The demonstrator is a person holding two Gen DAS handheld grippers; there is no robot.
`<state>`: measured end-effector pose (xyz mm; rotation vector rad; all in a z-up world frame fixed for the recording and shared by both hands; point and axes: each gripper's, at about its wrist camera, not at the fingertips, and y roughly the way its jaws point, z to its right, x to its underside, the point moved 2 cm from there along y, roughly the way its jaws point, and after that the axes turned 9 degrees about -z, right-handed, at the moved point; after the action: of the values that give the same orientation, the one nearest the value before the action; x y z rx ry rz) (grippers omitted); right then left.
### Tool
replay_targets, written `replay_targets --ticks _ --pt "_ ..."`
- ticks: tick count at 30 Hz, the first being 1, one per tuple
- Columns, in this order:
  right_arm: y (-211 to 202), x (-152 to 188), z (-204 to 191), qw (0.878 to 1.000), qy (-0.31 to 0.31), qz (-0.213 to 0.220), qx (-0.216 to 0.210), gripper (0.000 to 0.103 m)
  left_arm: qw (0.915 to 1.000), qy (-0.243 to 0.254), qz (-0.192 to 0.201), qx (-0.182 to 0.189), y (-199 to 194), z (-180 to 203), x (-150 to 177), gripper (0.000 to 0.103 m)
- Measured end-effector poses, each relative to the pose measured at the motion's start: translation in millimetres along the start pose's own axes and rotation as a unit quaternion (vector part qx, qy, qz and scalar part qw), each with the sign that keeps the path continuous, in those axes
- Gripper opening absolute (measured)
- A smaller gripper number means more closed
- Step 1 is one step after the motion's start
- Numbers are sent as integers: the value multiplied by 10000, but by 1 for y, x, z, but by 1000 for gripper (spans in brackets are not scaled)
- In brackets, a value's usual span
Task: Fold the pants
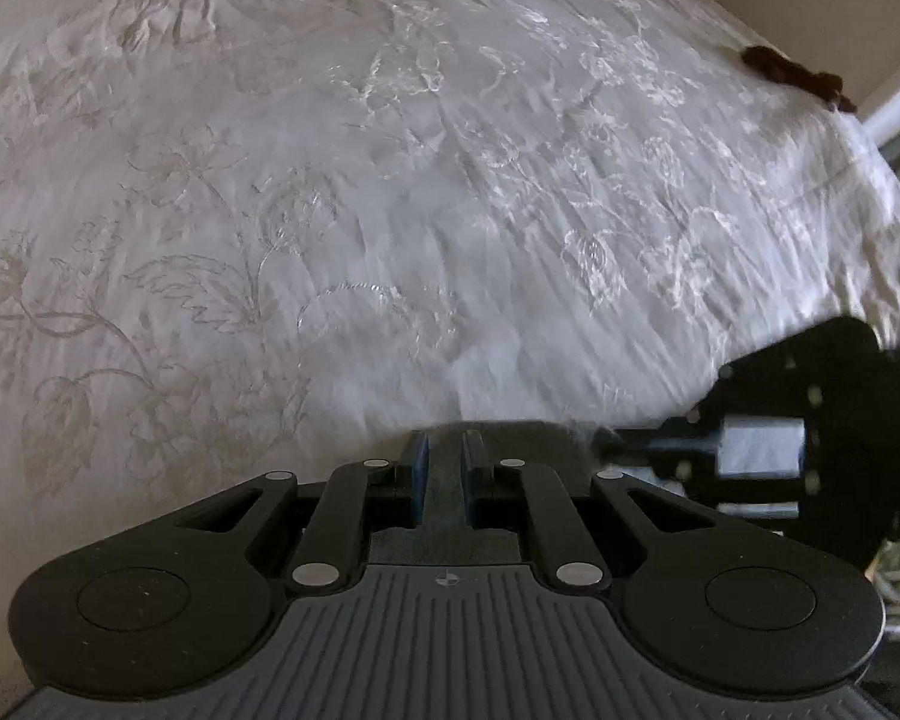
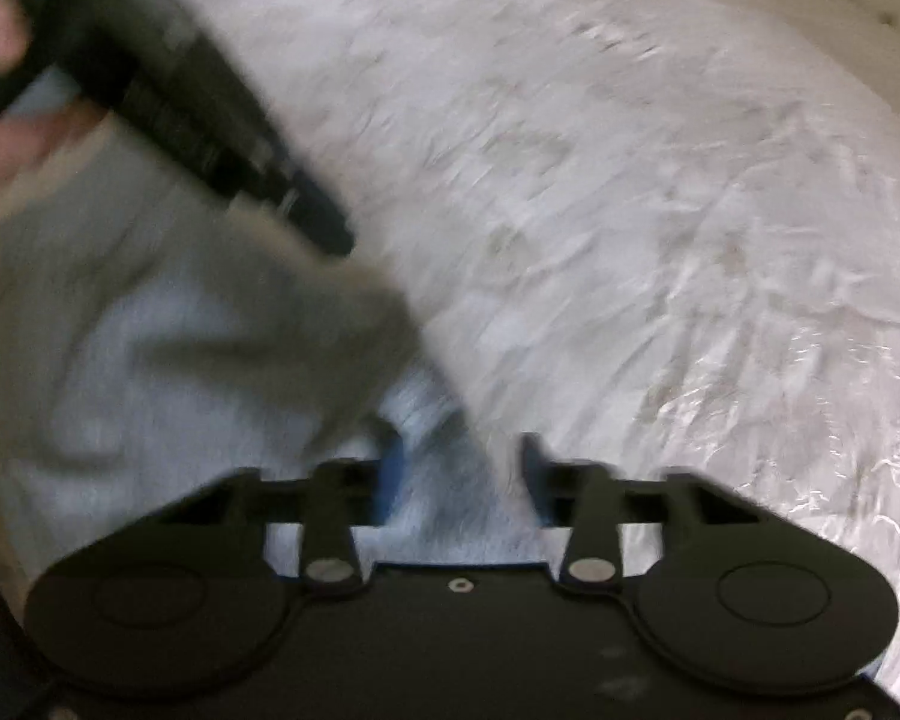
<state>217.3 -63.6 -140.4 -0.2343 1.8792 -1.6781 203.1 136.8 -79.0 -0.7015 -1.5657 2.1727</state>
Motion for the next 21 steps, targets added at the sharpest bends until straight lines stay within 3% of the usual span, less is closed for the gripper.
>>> replay_targets --ticks 5,8,13,21 --pt "-22 17 -27 9997 -186 123 -139 3 9999 64 50 125 1 5 -15 13" --pt "-25 30 -40 9996 -73 92 -245 4 9995 250 -30 186 6 14 -25 26" --pt "-25 43 -53 9992 230 35 -336 4 9955 788 -488 201 25 32 -32 26" --pt "-26 47 -54 9980 516 98 -360 4 9848 1575 -692 232 27 43 -15 29"
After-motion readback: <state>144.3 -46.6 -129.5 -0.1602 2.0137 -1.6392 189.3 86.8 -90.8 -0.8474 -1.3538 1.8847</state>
